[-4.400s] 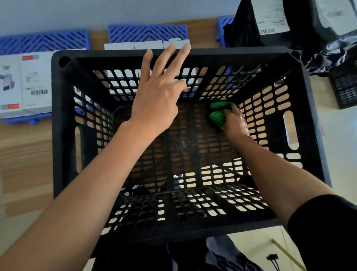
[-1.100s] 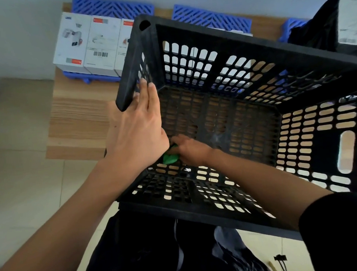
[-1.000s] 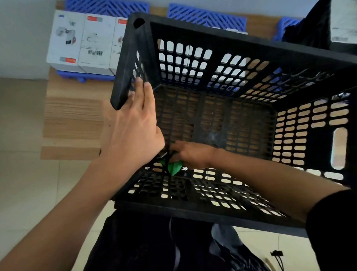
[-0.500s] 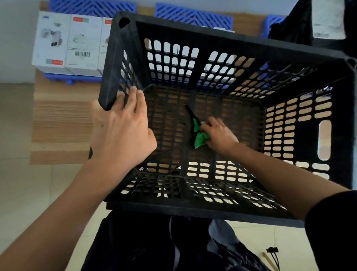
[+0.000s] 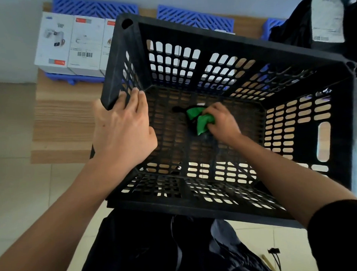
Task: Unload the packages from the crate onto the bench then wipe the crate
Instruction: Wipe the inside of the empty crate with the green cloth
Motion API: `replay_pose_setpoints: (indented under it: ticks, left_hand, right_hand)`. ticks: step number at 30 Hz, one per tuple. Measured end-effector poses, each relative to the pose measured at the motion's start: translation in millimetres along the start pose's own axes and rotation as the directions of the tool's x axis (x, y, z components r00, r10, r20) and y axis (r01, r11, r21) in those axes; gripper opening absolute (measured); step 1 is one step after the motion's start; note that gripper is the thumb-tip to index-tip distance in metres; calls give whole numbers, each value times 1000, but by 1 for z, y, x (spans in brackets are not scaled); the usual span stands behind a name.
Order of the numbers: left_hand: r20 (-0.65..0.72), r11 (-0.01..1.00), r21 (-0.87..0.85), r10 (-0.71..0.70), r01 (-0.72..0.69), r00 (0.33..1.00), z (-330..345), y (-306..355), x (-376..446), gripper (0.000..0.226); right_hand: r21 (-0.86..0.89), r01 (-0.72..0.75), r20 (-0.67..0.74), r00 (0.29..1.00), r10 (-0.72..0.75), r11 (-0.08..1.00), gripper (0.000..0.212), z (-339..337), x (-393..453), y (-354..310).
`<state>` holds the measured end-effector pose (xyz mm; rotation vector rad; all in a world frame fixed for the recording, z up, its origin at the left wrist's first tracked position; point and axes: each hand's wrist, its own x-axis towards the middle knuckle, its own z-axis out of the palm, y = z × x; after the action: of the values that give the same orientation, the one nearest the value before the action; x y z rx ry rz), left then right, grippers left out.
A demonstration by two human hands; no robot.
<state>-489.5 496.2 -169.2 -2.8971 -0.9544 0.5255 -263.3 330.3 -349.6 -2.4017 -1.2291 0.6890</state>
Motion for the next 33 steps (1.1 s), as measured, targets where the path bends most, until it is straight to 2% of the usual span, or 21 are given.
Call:
replay_pose_setpoints:
  ticks: [2,4,6,11,15,19,21,23,25,27,30,33]
  left_hand:
    - [4,1000,3,0,0,1000,0,0,0,70]
    - [8,1000,-2,-6,6,1000,1,0,1,69]
    - [12,1000,-6,-13,13,1000,3,0,2,70]
    - [22,999,-12,-48,49,999,6,2,4,79]
    - [12,999,18,-36,36,999,7,2,3,78]
    - [-17,1000,14,-25,25,1000,11,-1,4,73]
    - [-31,1000,2,-25,25,999,11,0,3,71]
    - [-45,1000,-11,-29,29,999,11,0,3,70]
    - [-54,999,-25,-34,33,998,10,0,3,66]
    - [-60,999,-31,-31,29,998,10,0,3,61]
    - [-80,999,-32,-34,31,996,10,0,3,56]
    - [-96,999,-36,-35,31,995,12,1,2,41]
  right_hand:
    - [-71,-93,-34,995,90,993,46,-15,2,27]
    - [-190,-190,41,979,201,963,48,-17,-2,42]
    - [-292,-207,131,958,254,934,50,-10,-10,44]
    - [-331,-24,332,933,140,943,48,14,-28,5]
    - [-247,150,502,865,-6,957,42,53,-43,-37]
    - [-128,187,563,822,-83,974,39,31,-27,-38]
    - [-60,156,455,883,-112,986,38,8,-18,-28]
    - [-26,125,255,960,-114,992,38,-12,-6,-16]
    - [-51,111,134,986,-104,992,41,-23,10,-9]
    - [-67,114,86,990,-108,991,42,-21,28,-7]
    - [16,73,32,997,-73,997,46,6,50,-27]
    - [25,40,82,996,-42,999,49,46,58,-57]
